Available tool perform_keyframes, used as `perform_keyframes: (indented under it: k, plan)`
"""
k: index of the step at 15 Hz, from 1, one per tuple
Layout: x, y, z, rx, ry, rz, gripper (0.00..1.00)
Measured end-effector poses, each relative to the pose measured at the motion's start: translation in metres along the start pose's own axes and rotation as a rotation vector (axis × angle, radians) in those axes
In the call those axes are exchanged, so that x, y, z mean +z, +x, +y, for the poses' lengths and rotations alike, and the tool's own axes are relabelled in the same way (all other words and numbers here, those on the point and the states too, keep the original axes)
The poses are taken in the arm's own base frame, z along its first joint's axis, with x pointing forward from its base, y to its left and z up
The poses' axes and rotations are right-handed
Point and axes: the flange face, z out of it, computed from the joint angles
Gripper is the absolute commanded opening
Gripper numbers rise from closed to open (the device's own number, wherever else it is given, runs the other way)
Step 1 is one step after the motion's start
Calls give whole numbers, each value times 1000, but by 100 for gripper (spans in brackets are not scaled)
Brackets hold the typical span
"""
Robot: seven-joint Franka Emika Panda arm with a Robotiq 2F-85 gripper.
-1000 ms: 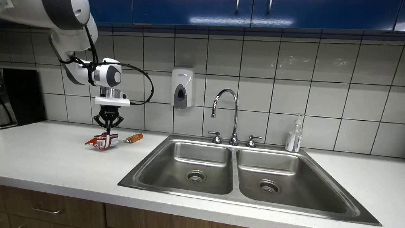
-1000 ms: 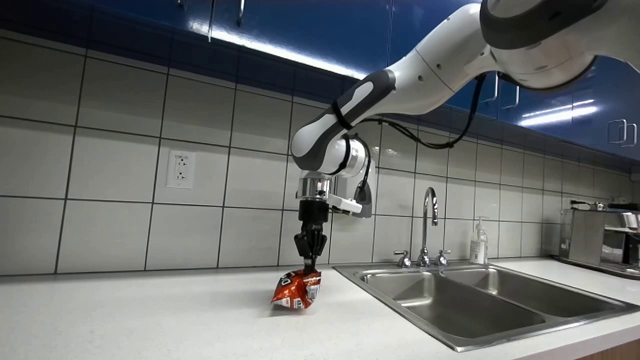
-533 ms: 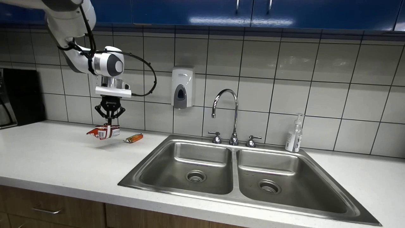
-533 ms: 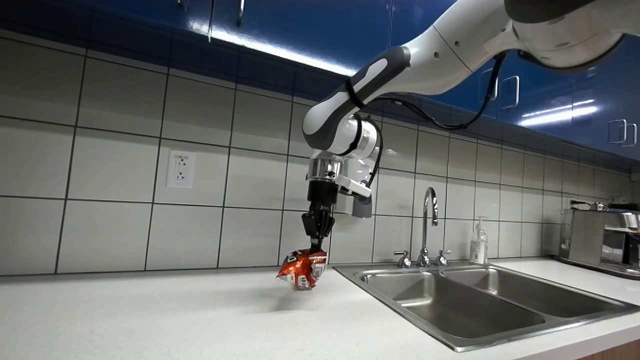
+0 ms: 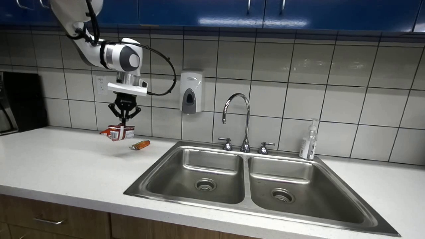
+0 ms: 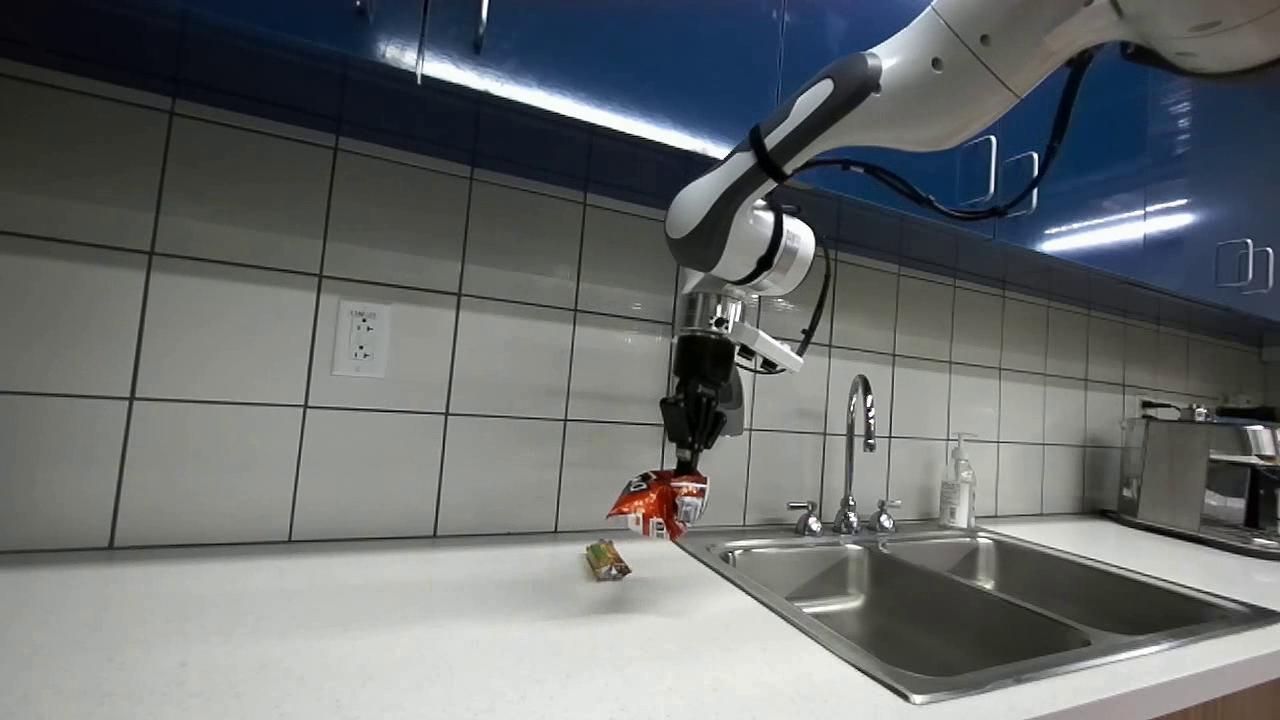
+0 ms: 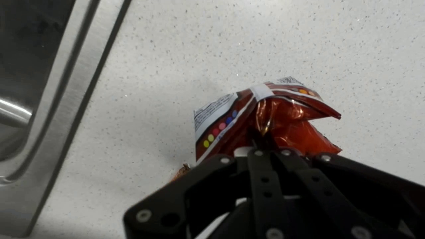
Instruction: Put the packet into the sink
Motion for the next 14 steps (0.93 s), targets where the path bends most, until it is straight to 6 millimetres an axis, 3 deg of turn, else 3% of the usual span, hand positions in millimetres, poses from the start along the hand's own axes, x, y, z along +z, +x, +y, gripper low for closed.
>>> perform_keyframes:
  k: [5, 14]
  plan:
    - [-10, -35, 37, 55, 13, 18, 0]
    - [-7, -85, 114, 106, 32, 50, 0]
